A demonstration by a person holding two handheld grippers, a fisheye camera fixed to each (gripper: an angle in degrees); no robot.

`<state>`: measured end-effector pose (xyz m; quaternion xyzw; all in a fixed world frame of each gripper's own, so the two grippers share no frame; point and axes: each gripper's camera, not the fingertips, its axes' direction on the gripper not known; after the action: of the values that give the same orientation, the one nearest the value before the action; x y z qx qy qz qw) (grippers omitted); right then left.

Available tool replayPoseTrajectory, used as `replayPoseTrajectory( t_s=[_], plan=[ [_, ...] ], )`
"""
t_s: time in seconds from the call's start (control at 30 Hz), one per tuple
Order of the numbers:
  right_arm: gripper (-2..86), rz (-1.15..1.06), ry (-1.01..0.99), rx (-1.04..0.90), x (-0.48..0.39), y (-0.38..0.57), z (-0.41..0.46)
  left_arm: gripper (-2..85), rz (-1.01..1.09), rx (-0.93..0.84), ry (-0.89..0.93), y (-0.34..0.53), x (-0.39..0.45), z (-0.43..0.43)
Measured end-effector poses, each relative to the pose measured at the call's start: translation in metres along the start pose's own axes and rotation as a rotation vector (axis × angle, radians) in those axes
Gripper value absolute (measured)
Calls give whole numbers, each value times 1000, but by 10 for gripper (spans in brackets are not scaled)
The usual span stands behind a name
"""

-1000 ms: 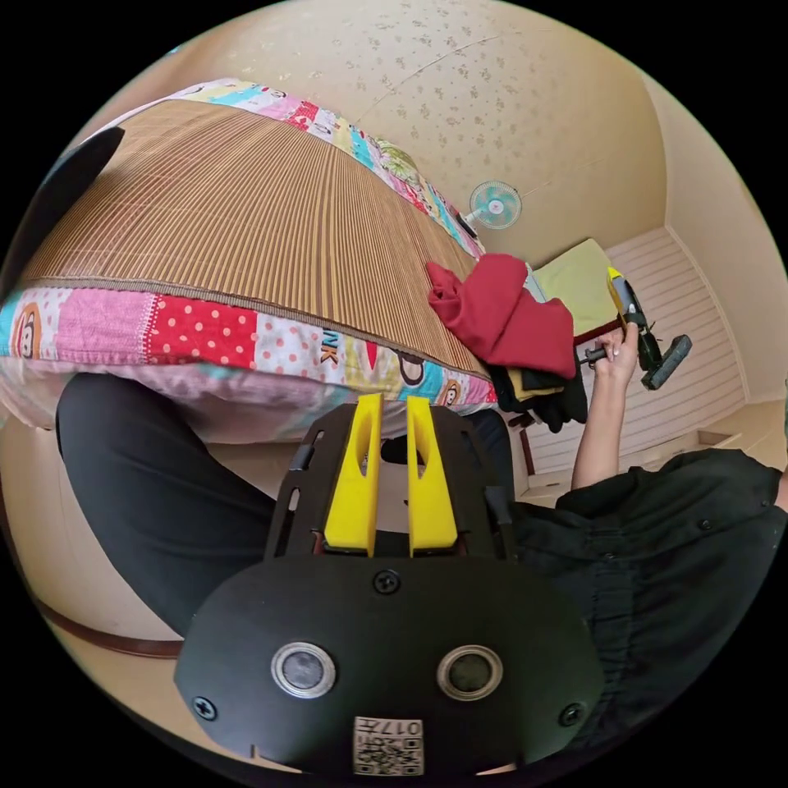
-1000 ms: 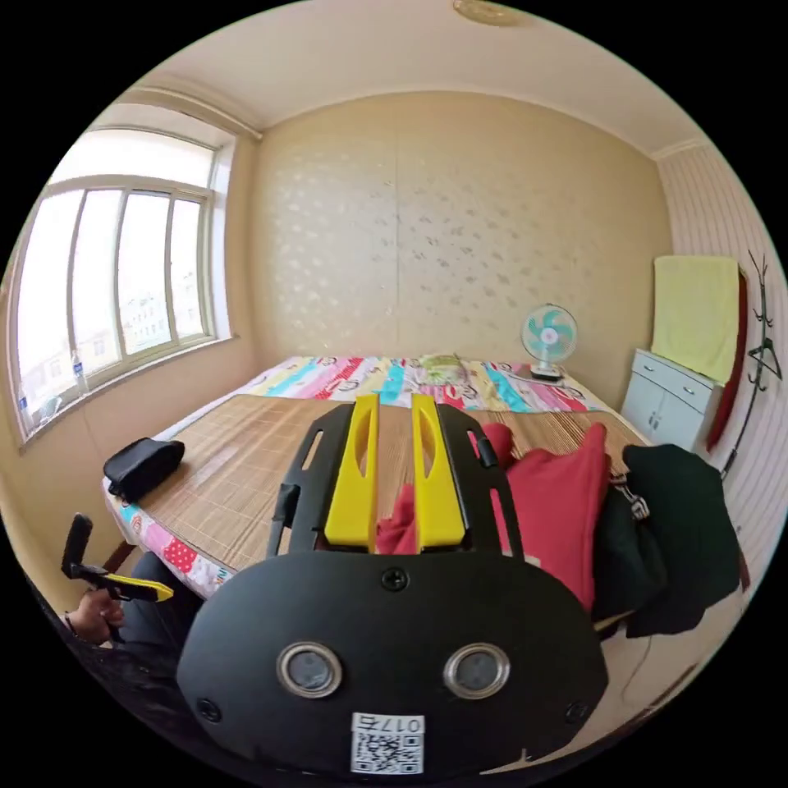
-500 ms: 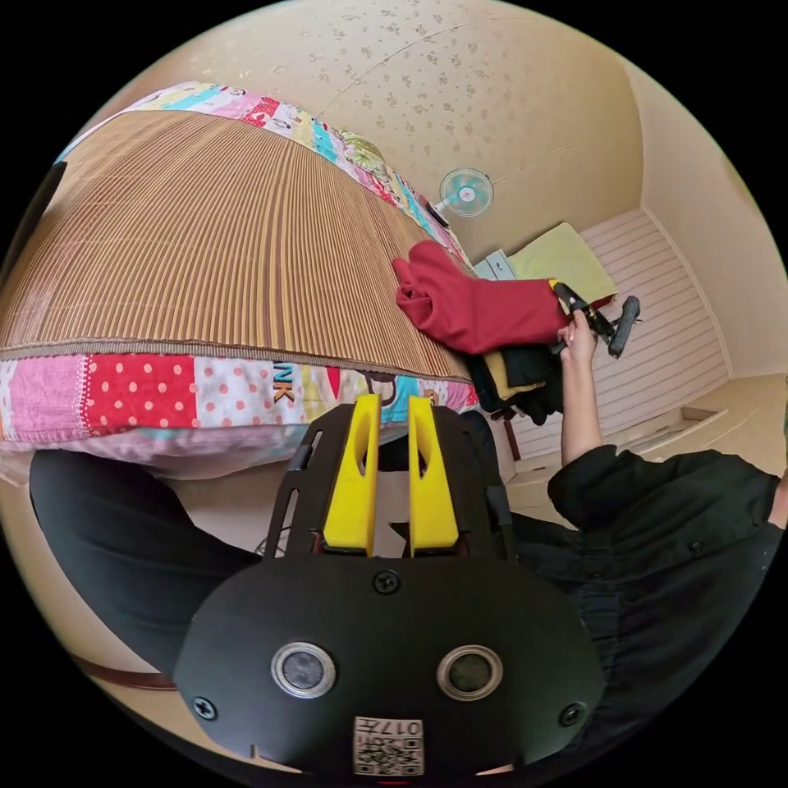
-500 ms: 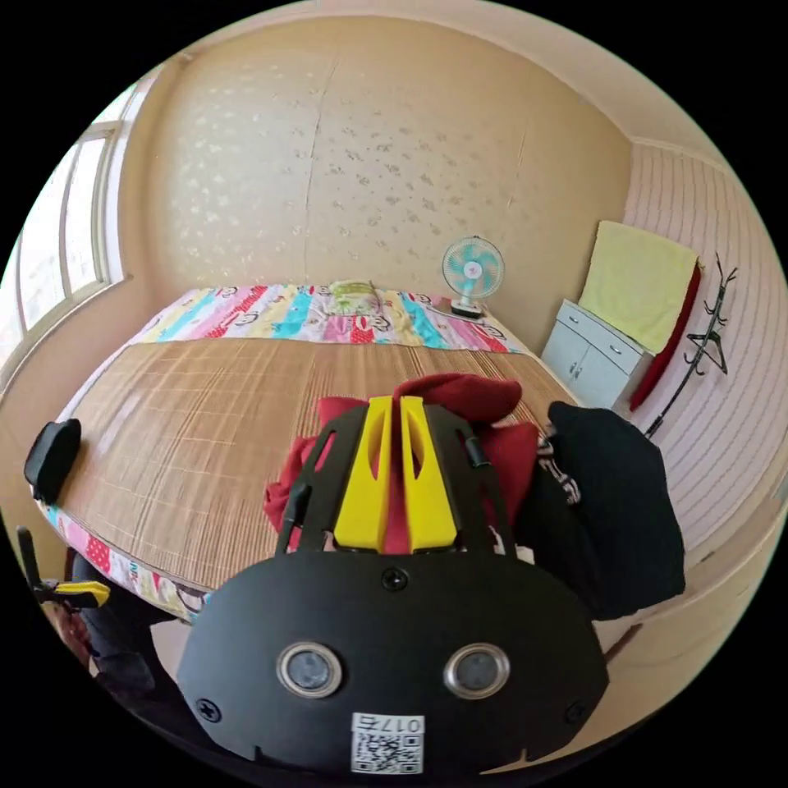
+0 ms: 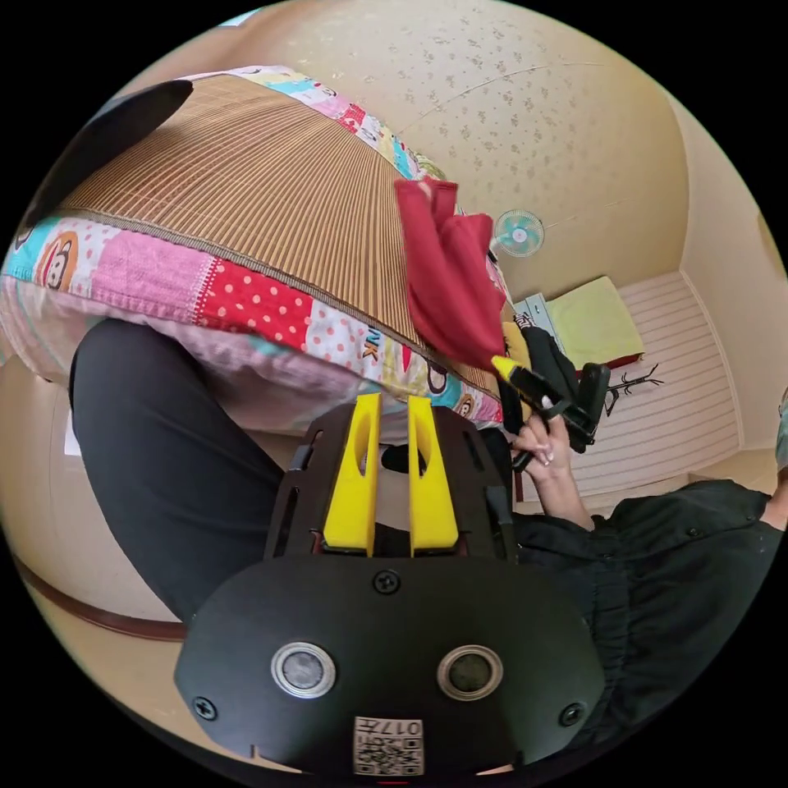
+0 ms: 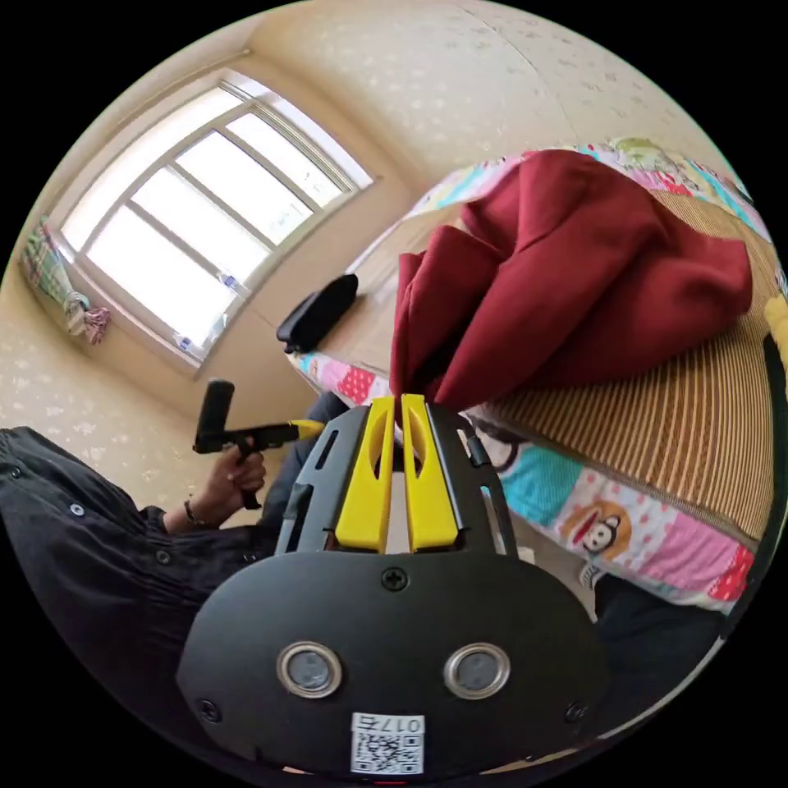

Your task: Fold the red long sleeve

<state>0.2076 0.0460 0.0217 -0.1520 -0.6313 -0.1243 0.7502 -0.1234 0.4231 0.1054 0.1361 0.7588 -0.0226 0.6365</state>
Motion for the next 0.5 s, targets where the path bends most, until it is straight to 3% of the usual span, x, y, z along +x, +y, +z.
replayPoseTrajectory(
  t_s=[0.17,0.3,0.37,0.5],
  plan=[
    [23,-99,159,-223,2,37,-10,76,64,-33,15,-22,9,16],
    [28,78,329,-360,34,16,-29,84,127,-37,88,-50,37,37],
    [33,161,301,-320,40,-4,-46,84,159,-28,102,-58,53,42],
    [46,91,261,-136,9,-50,-69,85,206,-42,115,-56,76,47]
  ],
)
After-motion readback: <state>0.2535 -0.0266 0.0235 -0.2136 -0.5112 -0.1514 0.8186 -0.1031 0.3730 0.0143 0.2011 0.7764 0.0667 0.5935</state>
